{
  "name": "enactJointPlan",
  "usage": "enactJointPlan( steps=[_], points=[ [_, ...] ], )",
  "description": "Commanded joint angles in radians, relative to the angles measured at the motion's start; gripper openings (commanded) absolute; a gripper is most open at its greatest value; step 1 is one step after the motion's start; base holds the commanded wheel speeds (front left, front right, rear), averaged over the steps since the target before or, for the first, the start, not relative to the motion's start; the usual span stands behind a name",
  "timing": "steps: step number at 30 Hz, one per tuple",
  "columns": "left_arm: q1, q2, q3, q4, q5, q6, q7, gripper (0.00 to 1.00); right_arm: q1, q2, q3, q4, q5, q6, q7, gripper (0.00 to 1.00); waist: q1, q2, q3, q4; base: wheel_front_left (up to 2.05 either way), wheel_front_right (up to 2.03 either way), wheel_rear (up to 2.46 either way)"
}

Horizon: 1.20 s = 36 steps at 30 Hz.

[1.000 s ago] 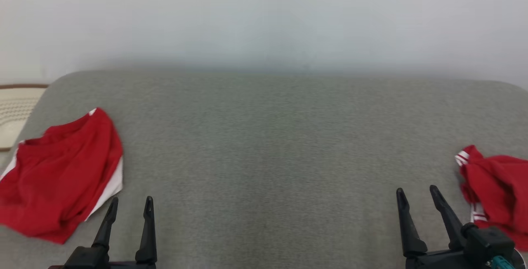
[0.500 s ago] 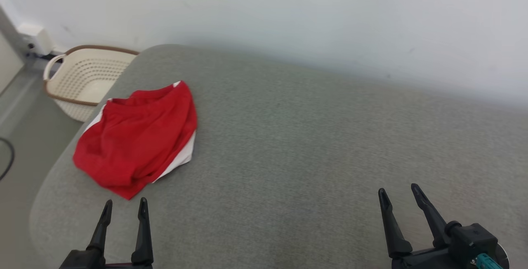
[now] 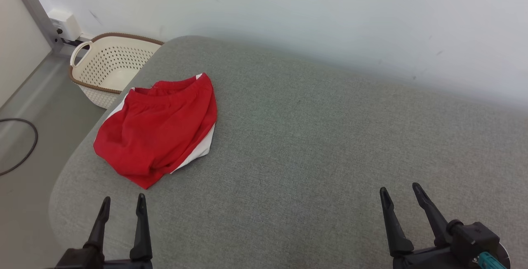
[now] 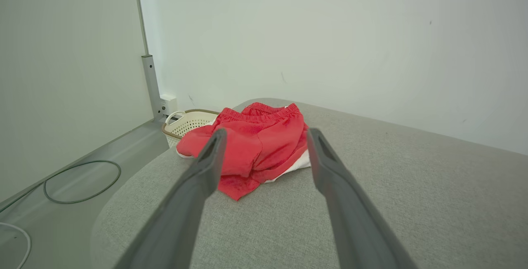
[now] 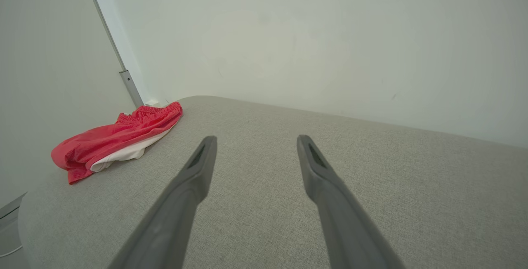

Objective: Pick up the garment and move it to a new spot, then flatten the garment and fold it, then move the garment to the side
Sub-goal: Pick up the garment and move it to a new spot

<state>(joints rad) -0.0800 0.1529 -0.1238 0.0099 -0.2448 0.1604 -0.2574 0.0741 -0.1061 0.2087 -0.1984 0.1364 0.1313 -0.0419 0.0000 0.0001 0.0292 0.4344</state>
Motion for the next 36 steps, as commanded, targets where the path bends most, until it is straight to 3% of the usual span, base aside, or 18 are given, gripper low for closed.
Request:
enactJointPlan(
  steps=[1, 9, 14, 18, 27, 36],
  points=[
    [-0.011, -0.002, 0.009, -0.010, -0.002, 0.004, -0.005, 1.00, -0.004, -0.006, -0.002, -0.001, 0.005, -0.001, 0.002, 1.00, 0.0000, -0.0001, 0.002, 0.001, 0.00, 0.00, 0.00],
    [-0.119, 0.030, 0.066, -0.076, 0.010, 0.016, -0.007, 1.00, -0.020, -0.015, -0.004, -0.018, 0.010, -0.001, 0.012, 1.00, 0.0000, -0.0001, 0.036, -0.010, 0.00, 0.00, 0.00],
    [-0.267, 0.086, 0.134, -0.096, 0.003, 0.032, 0.014, 1.00, -0.038, -0.033, -0.007, -0.036, 0.017, -0.001, 0.025, 1.00, 0.0000, -0.0001, 0.090, -0.047, 0.00, 0.00, 0.00],
    [-0.369, 0.123, 0.163, -0.051, -0.020, 0.016, 0.046, 1.00, -0.052, -0.048, -0.004, -0.051, 0.017, -0.001, 0.035, 1.00, 0.0000, -0.0001, 0.132, -0.080, 0.00, 0.00, 0.00],
    [-0.615, 0.175, 0.151, 0.318, -0.114, -0.079, 0.192, 1.00, -0.114, -0.092, -0.005, -0.083, 0.023, -0.001, 0.046, 1.00, 0.0000, -0.0001, 0.271, -0.171, 0.00, 0.00, 0.00],
    [-0.723, 0.157, 0.117, 0.698, -0.182, -0.167, 0.304, 1.00, -0.172, -0.118, -0.003, -0.084, 0.036, -0.001, 0.036, 1.00, 0.0000, -0.0001, 0.365, -0.219, 0.00, 0.00, 0.00]
  ],
)
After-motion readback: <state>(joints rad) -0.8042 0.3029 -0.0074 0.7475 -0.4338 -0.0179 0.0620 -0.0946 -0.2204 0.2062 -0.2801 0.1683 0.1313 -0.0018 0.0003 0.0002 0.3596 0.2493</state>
